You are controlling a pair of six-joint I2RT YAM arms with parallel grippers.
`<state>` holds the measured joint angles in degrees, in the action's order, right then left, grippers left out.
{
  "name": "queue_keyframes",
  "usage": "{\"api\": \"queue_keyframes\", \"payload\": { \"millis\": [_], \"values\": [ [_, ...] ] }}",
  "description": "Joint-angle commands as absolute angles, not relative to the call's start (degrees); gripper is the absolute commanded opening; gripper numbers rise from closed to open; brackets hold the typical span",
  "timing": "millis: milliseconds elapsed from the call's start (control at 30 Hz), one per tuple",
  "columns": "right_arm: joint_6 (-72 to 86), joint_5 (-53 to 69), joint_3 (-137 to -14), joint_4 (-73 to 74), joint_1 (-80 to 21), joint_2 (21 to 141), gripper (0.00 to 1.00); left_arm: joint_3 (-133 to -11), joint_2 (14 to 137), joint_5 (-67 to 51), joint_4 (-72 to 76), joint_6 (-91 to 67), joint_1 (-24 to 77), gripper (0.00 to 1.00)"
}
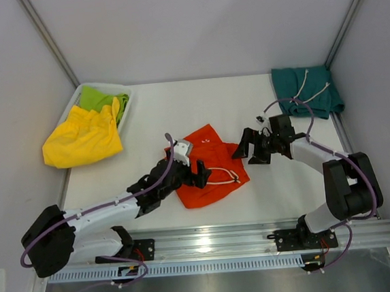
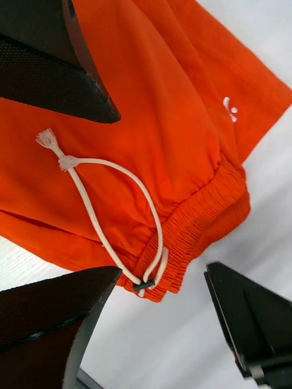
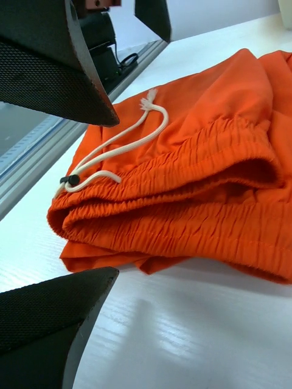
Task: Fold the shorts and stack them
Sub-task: Neatly place the folded shorts to the corner
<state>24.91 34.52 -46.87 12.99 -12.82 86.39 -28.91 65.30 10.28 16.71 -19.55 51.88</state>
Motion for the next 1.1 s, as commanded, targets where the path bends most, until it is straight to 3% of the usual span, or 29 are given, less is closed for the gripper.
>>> {"api": "queue_keyframes", "payload": {
  "millis": [0, 600, 1067],
  "values": [
    [24.78, 38.92, -43.78, 7.04, -11.17, 84.29, 0.99, -29.53, 68.19, 10.46, 17.14, -22.23, 51.24, 0.99],
    [28.92, 40.34, -42.27, -6.68, -13.79, 96.32, 0.99, -36.55, 81.38, 15.11, 5.72, -25.05, 45.44, 0.99],
    [31.2, 43.24, -42.54, -14.41, -20.3, 104.32, 0.99, -33.31, 86.39, 14.77, 11.51, -22.5, 45.44, 0.99]
  ]
}}
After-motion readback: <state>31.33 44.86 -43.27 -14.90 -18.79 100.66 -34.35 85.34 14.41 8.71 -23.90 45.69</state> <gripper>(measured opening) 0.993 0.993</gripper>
